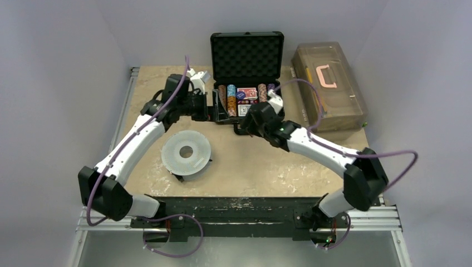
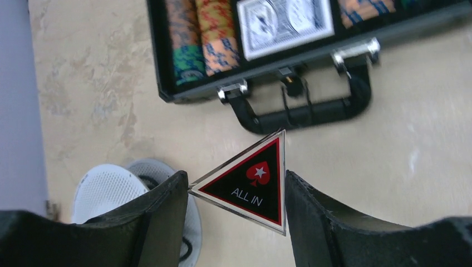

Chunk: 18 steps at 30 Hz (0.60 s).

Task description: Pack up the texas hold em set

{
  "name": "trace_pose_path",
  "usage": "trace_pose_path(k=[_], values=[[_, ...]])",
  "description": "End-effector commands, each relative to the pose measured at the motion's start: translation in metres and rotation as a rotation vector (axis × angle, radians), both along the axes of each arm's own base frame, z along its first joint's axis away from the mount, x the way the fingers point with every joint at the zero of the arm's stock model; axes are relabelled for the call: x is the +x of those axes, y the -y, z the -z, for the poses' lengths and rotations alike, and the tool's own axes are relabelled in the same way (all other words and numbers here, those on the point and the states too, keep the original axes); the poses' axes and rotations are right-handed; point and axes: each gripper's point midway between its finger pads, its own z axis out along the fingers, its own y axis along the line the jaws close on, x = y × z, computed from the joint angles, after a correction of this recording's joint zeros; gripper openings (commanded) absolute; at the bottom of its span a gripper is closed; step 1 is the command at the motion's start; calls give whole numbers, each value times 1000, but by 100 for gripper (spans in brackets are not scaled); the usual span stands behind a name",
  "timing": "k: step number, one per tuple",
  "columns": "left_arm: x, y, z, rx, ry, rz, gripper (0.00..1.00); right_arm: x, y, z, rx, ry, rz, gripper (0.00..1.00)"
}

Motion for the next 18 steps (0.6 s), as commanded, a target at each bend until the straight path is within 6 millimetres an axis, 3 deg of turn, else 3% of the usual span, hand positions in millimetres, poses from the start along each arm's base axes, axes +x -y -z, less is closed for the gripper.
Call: trace_pose_path(k=[1, 2, 5, 6, 8, 12, 18], values=[[4, -16, -30, 12, 144, -49, 92, 61, -17, -35, -302, 230, -131, 18], [4, -18, -32, 14, 159, -56, 92, 73, -24, -43, -347, 240, -149, 18], [7, -27, -35, 50, 191, -83, 92, 103, -31, -31, -462, 208, -185, 18], [7, -29, -35, 59, 193, -88, 92, 113, -36, -16, -504, 184, -214, 18], [9, -30, -35, 51, 188, -90, 92, 130, -42, -3, -573, 164, -248, 16], [11, -29, -33, 40, 176, -88, 92, 154, -37, 14, -691, 130, -226, 14], [11, -27, -33, 15, 159, -78, 91, 176, -25, 41, -681, 83, -237, 15]])
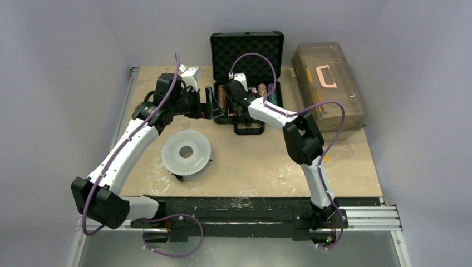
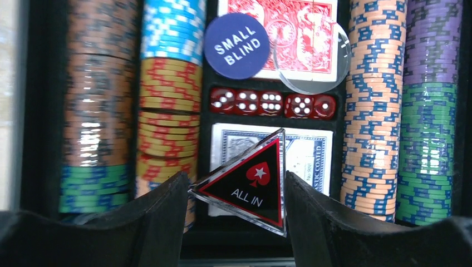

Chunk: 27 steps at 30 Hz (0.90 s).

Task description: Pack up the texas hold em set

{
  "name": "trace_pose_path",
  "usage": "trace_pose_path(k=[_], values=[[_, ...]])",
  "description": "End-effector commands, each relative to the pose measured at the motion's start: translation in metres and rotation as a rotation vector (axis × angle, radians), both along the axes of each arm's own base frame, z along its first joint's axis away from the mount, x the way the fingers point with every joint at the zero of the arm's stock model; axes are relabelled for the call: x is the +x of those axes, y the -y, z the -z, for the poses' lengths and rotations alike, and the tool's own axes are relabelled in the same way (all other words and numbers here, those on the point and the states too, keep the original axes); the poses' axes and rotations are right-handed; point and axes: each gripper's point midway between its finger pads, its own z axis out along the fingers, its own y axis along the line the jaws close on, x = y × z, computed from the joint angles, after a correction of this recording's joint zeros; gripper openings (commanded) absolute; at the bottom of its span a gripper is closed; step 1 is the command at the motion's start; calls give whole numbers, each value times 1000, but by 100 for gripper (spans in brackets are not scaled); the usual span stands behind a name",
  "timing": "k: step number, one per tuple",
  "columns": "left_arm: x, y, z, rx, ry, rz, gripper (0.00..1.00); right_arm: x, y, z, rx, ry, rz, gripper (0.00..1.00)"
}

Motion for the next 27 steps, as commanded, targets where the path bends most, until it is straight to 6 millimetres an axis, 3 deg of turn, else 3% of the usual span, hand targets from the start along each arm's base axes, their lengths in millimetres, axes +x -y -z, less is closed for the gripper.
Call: trace_pose_path(k=[1, 5, 10, 18, 20, 23, 27], values=[[4, 2, -1, -23, 10, 23, 91, 24, 20, -21, -19, 36, 9, 15], [6, 3, 0, -46, -10, 27, 91, 28, 25, -8, -39, 4, -4, 15], [10, 1, 3, -87, -44, 25, 91, 20, 27, 0, -41, -28, -11, 16], [11, 3, 6, -101, -59, 31, 91, 10, 29, -1, -18, -44, -13, 26], [11, 3, 7, -103, -61, 34, 90, 8, 29, -3, -18, -47, -14, 36], [11, 3, 7, -103, -60, 34, 91, 3, 28, -10, -14, -64, -29, 60], [11, 3, 6, -102, -56, 36, 92, -6, 25, -39, 28, -58, -68, 79]])
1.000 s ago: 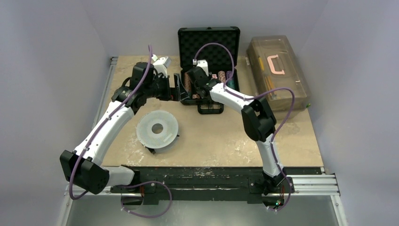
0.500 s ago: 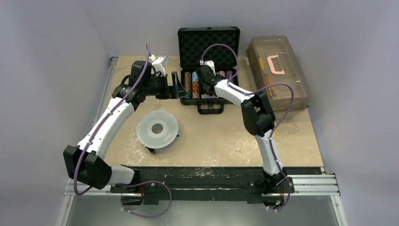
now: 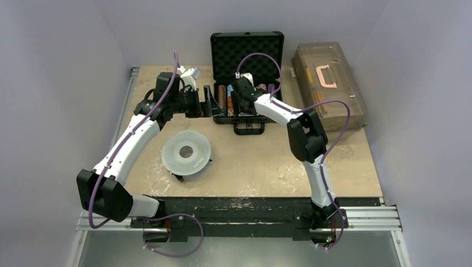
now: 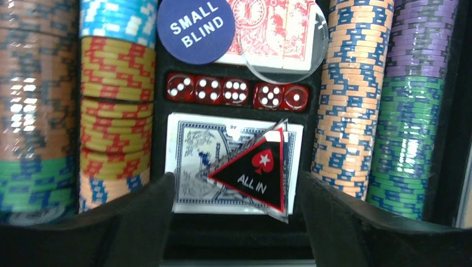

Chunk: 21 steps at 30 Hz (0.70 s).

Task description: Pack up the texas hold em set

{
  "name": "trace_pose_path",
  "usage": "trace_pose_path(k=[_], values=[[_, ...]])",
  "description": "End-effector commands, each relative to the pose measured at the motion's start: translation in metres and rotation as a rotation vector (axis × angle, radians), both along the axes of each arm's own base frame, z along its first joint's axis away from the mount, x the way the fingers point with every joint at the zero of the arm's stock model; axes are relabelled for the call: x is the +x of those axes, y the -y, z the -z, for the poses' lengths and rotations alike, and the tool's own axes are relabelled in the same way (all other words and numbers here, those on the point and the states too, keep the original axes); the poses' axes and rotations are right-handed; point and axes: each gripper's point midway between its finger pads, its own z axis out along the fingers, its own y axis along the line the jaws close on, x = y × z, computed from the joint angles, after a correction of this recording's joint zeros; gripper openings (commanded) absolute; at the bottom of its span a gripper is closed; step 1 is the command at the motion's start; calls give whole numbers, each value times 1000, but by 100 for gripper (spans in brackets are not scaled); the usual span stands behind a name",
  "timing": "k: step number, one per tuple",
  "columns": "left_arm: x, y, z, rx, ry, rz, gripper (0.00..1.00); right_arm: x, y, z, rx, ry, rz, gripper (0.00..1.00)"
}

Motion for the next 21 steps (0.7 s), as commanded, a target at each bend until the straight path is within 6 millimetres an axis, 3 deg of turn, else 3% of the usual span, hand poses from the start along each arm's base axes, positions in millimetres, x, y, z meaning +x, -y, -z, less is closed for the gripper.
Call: trace_pose_path(k=[1, 4, 8, 12, 13, 17, 21], values=[[4, 3, -9, -30, 36, 9, 92, -14, -7, -74, 99, 59, -52, 82], [3, 3, -10, -32, 37, 12, 92, -27, -1, -102, 125, 81, -60, 86], [2, 4, -10, -38, 34, 14, 92, -60, 31, -137, 161, 149, 6, 83], [-3, 8, -14, -47, 42, 30, 92, -105, 90, -150, 164, 274, 137, 81], [-3, 9, -14, -47, 43, 30, 92, -121, 110, -163, 190, 332, 187, 82], [-7, 14, -18, -67, 43, 49, 93, -179, 183, -144, 259, 423, 420, 89], [-9, 17, -17, -75, 31, 61, 93, -235, 256, -101, 301, 412, 699, 96]])
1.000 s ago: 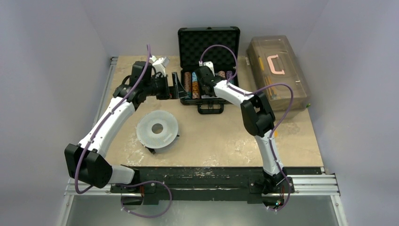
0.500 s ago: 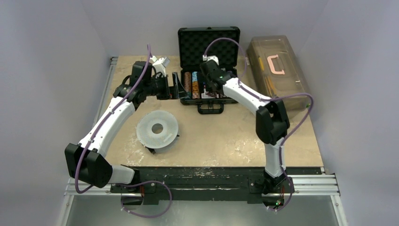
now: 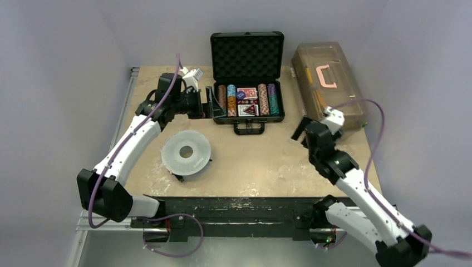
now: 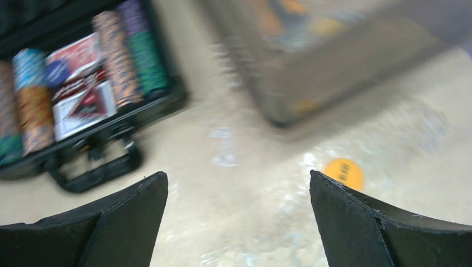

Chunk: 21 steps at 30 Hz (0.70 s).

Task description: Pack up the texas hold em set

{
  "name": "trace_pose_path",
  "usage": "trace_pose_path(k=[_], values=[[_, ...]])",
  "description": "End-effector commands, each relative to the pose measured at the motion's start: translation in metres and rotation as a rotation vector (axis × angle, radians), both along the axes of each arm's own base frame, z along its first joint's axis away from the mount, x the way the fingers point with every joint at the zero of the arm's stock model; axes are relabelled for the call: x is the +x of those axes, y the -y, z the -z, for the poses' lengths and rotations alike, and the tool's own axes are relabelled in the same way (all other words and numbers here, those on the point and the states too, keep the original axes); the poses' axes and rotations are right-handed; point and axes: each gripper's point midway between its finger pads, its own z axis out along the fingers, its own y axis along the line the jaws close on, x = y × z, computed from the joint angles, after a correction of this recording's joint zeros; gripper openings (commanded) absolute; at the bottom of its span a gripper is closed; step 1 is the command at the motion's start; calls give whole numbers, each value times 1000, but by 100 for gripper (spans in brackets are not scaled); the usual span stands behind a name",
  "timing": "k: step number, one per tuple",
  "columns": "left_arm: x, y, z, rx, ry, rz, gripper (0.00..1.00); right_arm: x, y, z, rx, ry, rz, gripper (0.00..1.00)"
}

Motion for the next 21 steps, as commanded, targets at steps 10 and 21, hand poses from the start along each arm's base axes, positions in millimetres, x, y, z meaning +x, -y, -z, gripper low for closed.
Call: trace_pose_path(k=[10, 21], values=[[-3, 11, -11, -57, 23, 36, 92, -58, 108, 105, 391, -165, 648, 97], [-3, 12, -11, -54, 13, 46, 93, -40, 185, 149, 559, -129, 801, 34]])
